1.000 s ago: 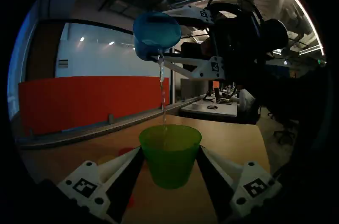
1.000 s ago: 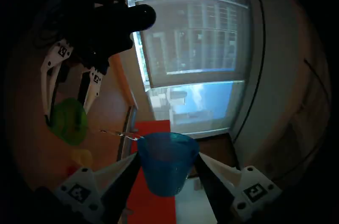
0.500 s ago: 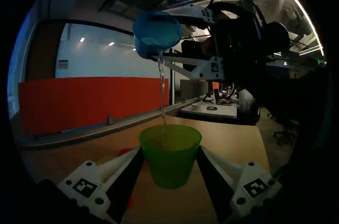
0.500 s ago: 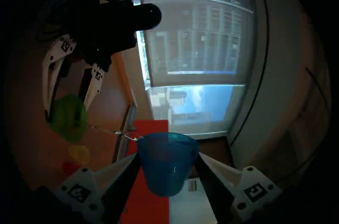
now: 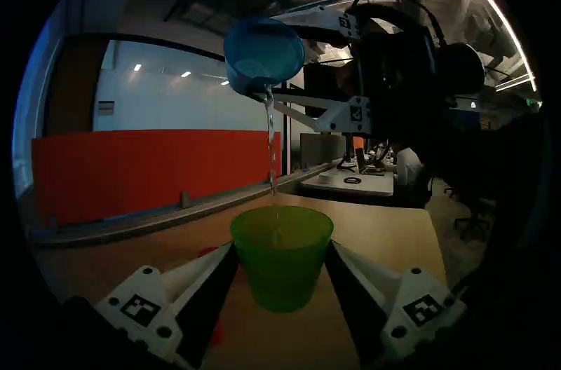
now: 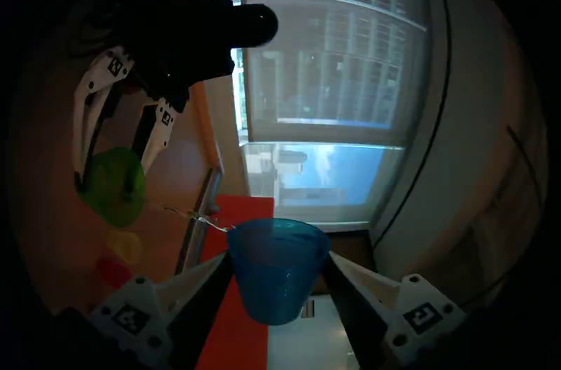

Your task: Pour water

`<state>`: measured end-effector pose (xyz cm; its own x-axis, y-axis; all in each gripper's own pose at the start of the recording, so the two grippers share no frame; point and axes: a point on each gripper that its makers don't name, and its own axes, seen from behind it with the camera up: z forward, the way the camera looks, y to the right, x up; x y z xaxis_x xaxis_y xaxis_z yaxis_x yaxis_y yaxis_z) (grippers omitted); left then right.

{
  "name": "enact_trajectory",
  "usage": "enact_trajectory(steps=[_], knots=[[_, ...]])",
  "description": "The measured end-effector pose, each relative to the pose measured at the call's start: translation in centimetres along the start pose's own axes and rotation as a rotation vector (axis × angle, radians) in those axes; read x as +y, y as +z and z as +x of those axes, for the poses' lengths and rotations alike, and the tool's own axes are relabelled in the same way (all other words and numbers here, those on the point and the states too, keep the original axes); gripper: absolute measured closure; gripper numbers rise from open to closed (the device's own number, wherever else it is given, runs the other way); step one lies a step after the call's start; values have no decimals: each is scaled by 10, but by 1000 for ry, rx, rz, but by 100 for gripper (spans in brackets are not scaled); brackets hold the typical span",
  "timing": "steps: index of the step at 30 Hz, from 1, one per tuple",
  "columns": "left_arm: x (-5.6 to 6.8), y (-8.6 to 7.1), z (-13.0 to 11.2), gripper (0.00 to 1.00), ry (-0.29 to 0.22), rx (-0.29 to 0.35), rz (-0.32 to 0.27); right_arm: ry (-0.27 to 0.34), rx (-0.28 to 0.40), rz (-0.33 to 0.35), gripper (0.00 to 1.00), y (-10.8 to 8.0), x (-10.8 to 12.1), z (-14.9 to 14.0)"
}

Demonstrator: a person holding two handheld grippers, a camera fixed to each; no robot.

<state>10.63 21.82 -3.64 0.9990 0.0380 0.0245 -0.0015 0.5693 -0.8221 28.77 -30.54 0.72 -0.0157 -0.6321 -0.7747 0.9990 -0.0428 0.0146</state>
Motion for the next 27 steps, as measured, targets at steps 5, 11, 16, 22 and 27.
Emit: enact_trajectory(steps=[5,11,16,22,27], knots=[[2,0,1,17,3,0,0,-23,1,0,12,1,0,4],[2,-1,4,17,4,6,1,-41,3,0,12,2,1,6],[1,-1,4,17,2,9,3,-58,8,-2,12,4,2,10],[-2,0,3,17,3,6,7,-81,10,-9,12,6,3,12],[-5,0,4,17,0,7,10,-83,9,-15,12,6,6,12]])
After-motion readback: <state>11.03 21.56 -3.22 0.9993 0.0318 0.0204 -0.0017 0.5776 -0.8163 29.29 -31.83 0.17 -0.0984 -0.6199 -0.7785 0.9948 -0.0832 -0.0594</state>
